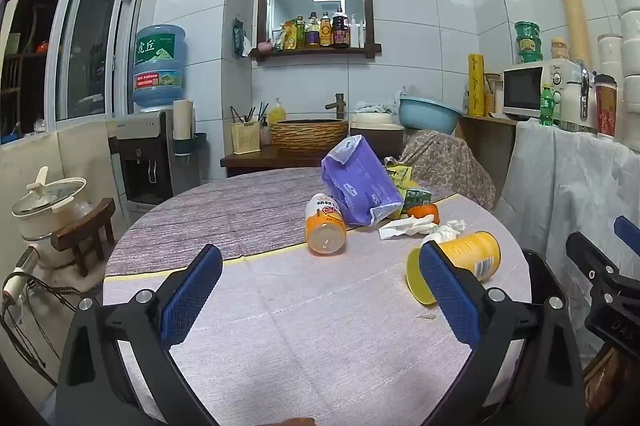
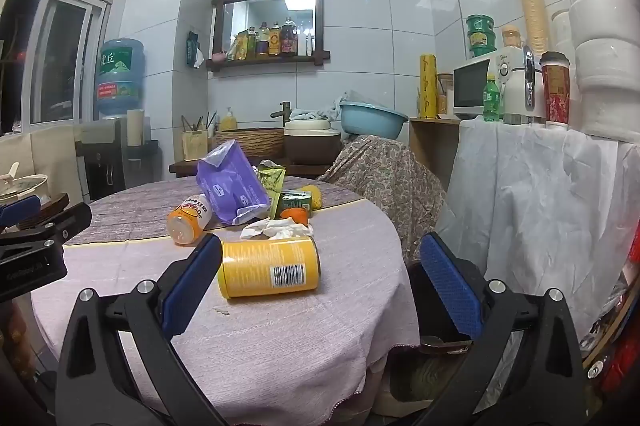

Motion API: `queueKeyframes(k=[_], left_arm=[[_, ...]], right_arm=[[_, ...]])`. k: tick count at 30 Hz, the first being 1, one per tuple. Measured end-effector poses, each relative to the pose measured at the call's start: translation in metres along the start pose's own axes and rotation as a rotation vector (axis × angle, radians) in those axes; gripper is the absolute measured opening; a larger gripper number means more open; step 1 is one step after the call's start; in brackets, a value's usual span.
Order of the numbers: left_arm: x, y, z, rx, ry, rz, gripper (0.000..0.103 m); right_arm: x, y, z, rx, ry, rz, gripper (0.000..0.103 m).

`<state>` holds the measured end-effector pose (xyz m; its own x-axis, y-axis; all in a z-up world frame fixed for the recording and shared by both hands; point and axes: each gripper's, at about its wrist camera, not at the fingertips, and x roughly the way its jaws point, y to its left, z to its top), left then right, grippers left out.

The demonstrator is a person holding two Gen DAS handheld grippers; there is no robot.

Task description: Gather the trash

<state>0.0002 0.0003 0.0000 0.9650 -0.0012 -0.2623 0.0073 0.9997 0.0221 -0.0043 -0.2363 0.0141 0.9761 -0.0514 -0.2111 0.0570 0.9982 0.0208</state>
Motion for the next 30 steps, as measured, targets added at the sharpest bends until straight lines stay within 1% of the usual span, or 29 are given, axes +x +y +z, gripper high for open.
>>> queueKeyframes(k=[17,18,22,30], left_arm=[[0.0019,0.0009,0.0001,-0.002,0.009,-0.002,0.098],[0.0038,0.0039,-0.0036,-0.001,0.009,-0.001,0.098],[0.0041,0.0036,-0.0036,0.000,0.010,-0.001,0.098],[0.0029,0.0021,-0.0033,0.002,0.011,0.001,0.098]], right_arm=[[0.0017,-0.0004,0.0015,0.004,0.016,0.002,0.098],[0.0017,-0.0003,0.0017,0.004,0.017,0.002,0.098],[0.0055,-0.0023,-0.0048,0.008,0.020,0.003,0.098],[0.0052,-0.0007,-0.0061,0.005,0.017,0.003,0.098]])
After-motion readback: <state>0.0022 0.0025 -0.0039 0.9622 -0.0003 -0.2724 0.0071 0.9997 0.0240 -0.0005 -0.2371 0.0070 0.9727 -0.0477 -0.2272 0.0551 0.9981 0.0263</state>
